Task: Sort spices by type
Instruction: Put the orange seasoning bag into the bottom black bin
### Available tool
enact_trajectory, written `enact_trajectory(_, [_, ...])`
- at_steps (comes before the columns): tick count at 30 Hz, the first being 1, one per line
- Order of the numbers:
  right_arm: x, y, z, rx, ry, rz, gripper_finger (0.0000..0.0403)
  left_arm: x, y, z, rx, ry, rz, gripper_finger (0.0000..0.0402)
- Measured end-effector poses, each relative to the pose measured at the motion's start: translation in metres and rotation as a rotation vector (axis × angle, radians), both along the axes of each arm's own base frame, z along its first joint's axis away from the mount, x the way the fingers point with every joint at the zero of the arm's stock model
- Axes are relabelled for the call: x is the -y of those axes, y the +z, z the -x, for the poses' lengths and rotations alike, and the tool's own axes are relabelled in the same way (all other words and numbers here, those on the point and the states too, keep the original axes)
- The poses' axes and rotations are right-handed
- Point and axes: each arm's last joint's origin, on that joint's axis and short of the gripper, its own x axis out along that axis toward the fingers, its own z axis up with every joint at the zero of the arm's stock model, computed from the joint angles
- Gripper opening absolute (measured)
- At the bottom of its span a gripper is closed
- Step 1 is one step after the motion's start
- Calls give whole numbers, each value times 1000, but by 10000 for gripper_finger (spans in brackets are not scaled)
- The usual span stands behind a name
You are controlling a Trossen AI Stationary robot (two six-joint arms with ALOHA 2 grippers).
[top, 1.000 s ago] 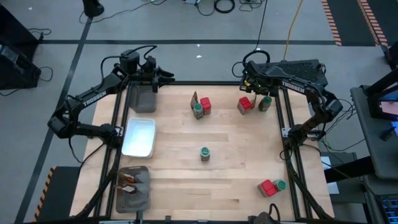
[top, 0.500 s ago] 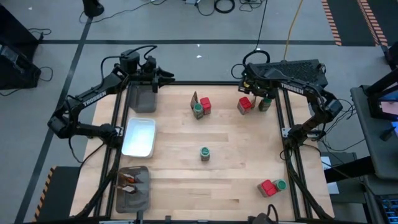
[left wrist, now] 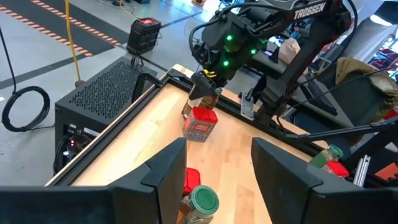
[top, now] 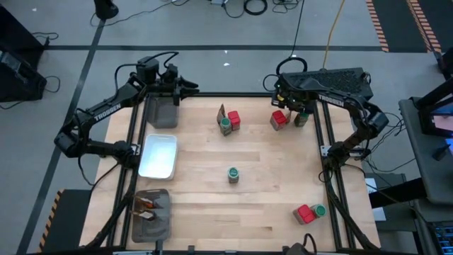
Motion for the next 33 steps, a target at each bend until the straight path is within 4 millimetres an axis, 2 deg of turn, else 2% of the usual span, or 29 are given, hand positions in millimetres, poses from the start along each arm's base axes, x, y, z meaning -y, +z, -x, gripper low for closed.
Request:
enact_trajectory(14, [0,-7,-3,-27,26,-19,108,4,0,-4,0,-27,2,185])
enact_trajectory(24, [0,-7,-3,-25,60,-34,12,5,0,-5,-2,-33,5,185])
enact_trajectory(33, [0,-7,-3,-25,91,-45,1,5,-1,-5,-5,-33,8,185])
